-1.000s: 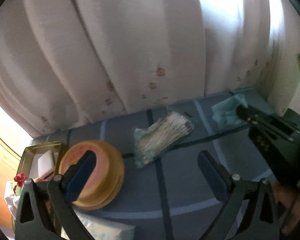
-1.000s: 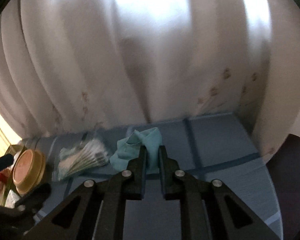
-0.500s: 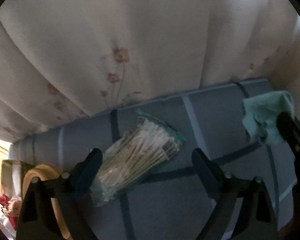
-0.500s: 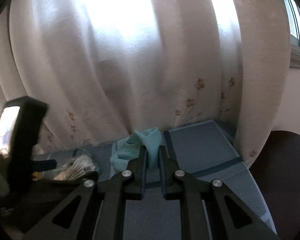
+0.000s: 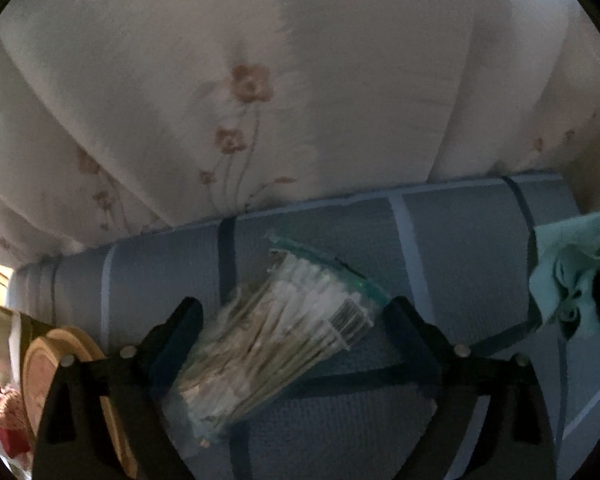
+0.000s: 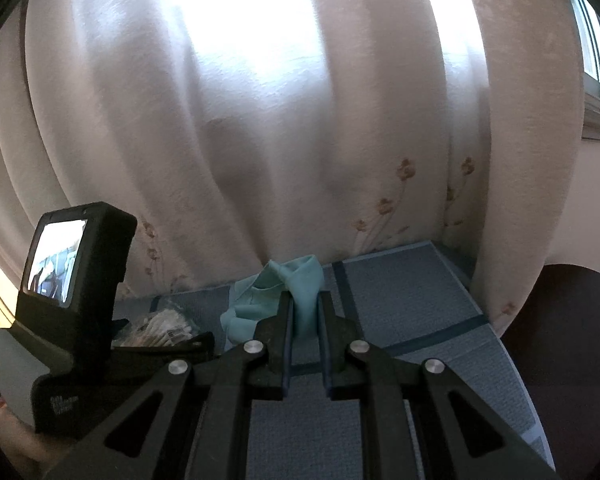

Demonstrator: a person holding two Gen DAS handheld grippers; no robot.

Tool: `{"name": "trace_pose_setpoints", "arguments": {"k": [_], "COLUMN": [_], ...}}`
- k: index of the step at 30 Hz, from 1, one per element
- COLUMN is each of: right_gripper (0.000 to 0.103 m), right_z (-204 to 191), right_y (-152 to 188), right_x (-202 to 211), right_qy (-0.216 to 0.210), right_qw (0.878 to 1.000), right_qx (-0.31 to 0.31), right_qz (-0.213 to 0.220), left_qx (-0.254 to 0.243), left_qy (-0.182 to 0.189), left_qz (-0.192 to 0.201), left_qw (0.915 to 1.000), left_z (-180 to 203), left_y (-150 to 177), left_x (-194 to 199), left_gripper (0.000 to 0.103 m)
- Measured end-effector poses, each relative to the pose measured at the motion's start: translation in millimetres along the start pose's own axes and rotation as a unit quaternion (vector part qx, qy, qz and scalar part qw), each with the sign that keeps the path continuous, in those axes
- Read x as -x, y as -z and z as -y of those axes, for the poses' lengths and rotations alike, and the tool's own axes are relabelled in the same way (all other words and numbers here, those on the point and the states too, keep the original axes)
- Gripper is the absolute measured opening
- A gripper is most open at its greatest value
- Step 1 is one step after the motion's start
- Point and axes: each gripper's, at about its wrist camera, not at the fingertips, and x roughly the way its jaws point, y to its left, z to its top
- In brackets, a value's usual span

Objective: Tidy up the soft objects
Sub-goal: 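Grasp and lift the cotton swab bag with the left gripper while the right holds the teal cloth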

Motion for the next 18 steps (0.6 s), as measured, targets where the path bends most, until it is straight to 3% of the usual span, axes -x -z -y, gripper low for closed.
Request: {"name": "trace_pose_setpoints", "arguments": {"k": [7, 9, 11, 18], "right_gripper": [0.013, 0.013, 0.013, 0.013], "right_z": [-0.2, 0.4, 0.5, 1.9], "right_y": [-0.6, -0.5, -0.9, -2.2], "right_x": [1.1, -0.1, -0.4, 0.3], "right_qy": [0.0, 0.0, 0.0, 0.007], "right_qw": [1.0, 1.0, 1.0, 1.0], "right_qx": [-0.001, -0.001, 0.0, -0.004], "right_qz": [0.002, 0.002, 0.002, 0.005], "left_qx": [0.019, 0.018, 0.017, -0.027], "left_qy": [0.024, 0.026, 0.04, 0.027], "left_qz": [0.008, 0.012, 0.015, 0.054], "left_qw": [0.9995, 0.9994, 0.9989, 0.9978], "left_z": [-10.2, -11.2, -11.1, 12.8], "left_y": [2.9, 5.7, 9.0, 28.2], "left_x": [1.9, 2.9, 6.7, 25.9], "left_gripper": [0.082, 0.067, 0.061, 0.039]}}
